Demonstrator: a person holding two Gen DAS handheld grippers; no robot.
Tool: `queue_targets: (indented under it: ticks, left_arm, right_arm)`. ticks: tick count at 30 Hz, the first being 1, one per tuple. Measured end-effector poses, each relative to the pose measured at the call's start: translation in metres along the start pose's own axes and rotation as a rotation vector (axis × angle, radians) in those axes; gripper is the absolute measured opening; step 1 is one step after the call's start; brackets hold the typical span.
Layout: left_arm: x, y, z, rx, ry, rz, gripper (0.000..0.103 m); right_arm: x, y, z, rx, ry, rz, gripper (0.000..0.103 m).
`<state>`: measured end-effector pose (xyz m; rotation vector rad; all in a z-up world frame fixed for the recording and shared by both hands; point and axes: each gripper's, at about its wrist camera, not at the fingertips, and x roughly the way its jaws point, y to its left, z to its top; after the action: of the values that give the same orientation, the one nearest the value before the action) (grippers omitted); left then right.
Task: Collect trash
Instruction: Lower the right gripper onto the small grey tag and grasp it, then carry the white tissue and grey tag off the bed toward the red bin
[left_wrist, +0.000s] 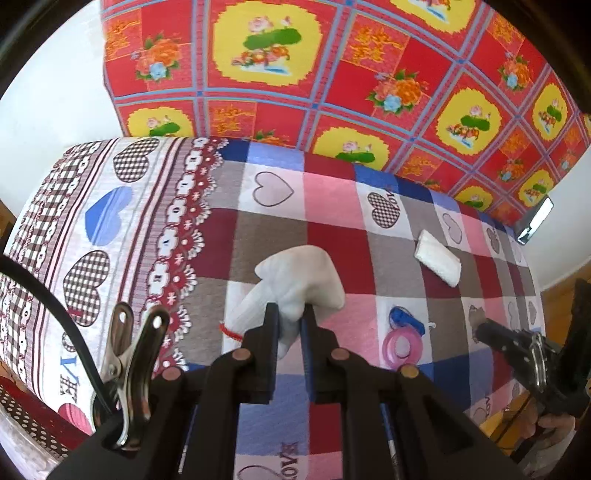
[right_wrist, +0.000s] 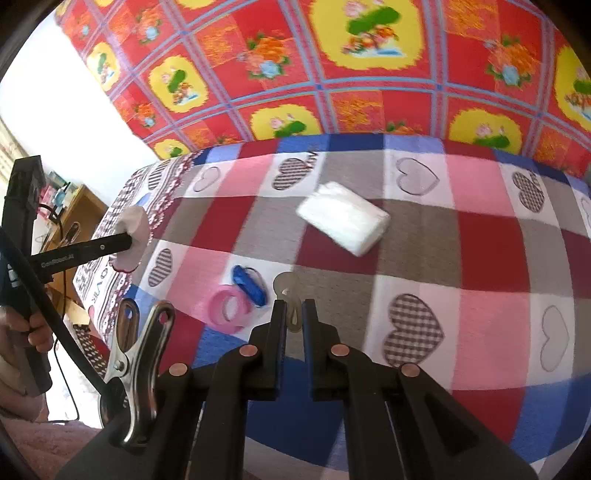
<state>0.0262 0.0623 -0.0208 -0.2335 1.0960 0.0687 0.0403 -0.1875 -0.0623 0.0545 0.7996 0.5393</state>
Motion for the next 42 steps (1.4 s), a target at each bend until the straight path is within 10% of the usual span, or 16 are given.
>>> queue_targets:
  ticks: [42]
  left_arm:
    - [-0.112, 0.22, -0.054, -0.047, -0.102, 0.067, 0.012]
  right_arm:
    - [0.052, 0.289, -0.001, -0.214, -0.027, 0.065, 0.009]
